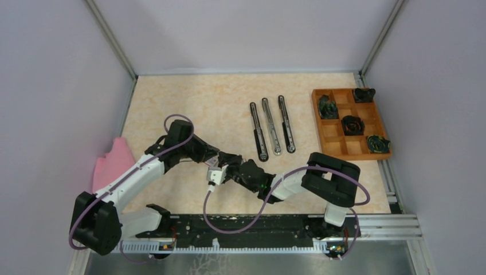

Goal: Load the staples into the stapler

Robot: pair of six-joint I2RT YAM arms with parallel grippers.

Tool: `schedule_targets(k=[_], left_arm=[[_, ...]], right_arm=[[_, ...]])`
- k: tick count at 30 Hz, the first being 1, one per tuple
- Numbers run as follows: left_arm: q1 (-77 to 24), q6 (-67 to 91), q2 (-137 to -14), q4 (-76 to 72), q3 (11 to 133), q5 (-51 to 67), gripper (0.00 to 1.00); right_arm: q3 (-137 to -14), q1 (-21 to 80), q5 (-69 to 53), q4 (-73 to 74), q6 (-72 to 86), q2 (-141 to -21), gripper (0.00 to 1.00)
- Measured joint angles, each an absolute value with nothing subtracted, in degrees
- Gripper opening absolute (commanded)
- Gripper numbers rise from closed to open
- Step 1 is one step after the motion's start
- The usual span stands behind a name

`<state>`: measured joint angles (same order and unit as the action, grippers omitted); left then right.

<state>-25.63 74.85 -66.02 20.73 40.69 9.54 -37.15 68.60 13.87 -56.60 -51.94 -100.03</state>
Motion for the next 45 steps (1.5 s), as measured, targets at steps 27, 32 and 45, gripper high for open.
schedule_targets(k=[27,32,45], left_arm=[[-25.7,59.4,-57.7,14.7,36.8,-3.0,0.86],[-25.7,51.4,-53.5,8.1,30.2,-5.4,0.91],[-25.7,34.1,-49.5,-12.2,18.7,-3.0,0.95]], right_arm=[[-34.7,68.1,18.3,-40.7,-31.2,-88.2,0.03],[-36.5,66.5,18.9,-29.5,-22.3,-85.2,0.03],[-45.1,58.1,19.1,-1.4,1.3,-77.2,0.03]])
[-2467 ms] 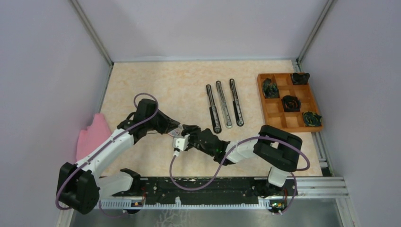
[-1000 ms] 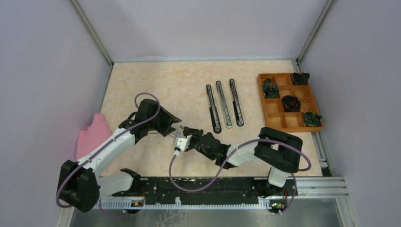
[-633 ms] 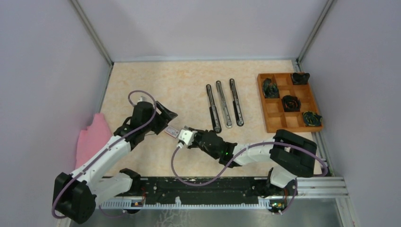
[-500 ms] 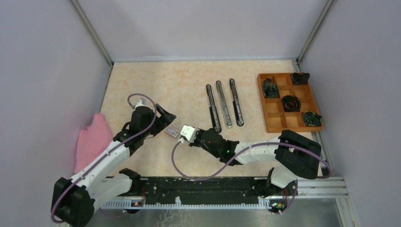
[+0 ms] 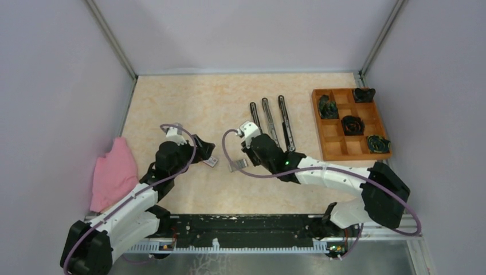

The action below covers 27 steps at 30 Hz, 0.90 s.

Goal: Load the staples into the stapler

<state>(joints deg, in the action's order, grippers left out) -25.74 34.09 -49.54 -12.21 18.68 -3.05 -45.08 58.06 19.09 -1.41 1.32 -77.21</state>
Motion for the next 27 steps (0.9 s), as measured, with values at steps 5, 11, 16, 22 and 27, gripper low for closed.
schedule_targets(k=[5,11,16,22,27], left_arm=[[-25.7,29.6,-50.5,-16.2,18.1,-0.3,0.98],[-25.7,26.3,-51.0,-18.0,18.1,1.8,0.99],[-25.7,25.3,-51.1,-18.1,18.0,2.7,0.99],[-25.7,24.5,-51.5,-18.1,18.0,3.2,0.99],[-25.7,24.1,-51.9,-18.1,18.0,3.9,0.99]], right_arm=[[-47.7,52.4,18.1,7.7,7.8,-74.8,0.03],[-48.6,46.1,16.5,16.1,12.1,-72.1,0.03],[-49.3,40.6,15.2,20.6,13.5,-70.9,0.03],[-49.9,32.5,12.6,24.6,14.3,-70.8,0.03],[-49.9,28.2,10.0,25.0,15.2,-70.8,0.03]])
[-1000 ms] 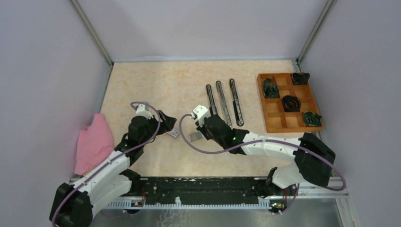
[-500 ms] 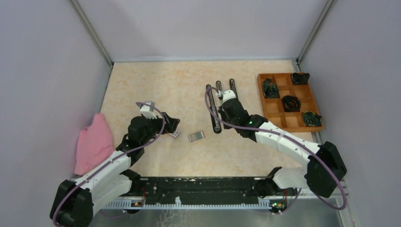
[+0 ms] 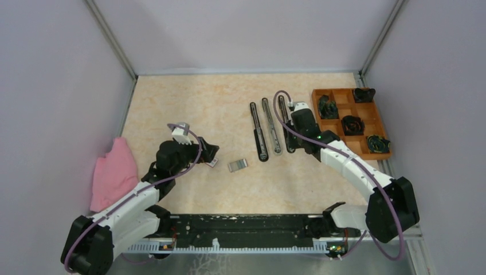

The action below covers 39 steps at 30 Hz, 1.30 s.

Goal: Load the staples into the stapler

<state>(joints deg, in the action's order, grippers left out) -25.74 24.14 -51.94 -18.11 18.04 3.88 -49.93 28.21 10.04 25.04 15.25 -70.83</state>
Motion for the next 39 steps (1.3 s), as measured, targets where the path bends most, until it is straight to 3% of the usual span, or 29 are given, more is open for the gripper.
schedule_targets(k=[39], left_arm=[[-25.7,23.7,-54.8,-19.2,18.0,5.9,0.99]], right_arm=[[-49.9,17.2,0.1,17.0,15.0,-84.3,0.00]])
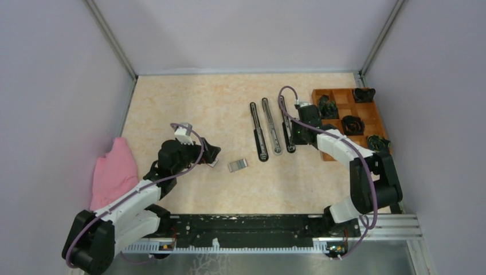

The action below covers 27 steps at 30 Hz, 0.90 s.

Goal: Load the staples into the stapler

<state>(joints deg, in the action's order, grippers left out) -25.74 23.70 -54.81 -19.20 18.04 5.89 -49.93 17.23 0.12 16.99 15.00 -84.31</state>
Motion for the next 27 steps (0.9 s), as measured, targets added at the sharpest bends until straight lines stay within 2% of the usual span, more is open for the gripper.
schedule_targets(k=[12,27], left_arm=[[-25.7,23.7,-55.3,-19.4,18.0,6.3,0.99],[-25.7,23.7,-55.5,-19.4,18.0,6.9,0.99]], right_arm=[[-51.1,16.4,-1.2,15.7,15.2,-87.4,0.02],[-53.0,16.3,-1.2,16.2,15.1,-89.0,0.29]])
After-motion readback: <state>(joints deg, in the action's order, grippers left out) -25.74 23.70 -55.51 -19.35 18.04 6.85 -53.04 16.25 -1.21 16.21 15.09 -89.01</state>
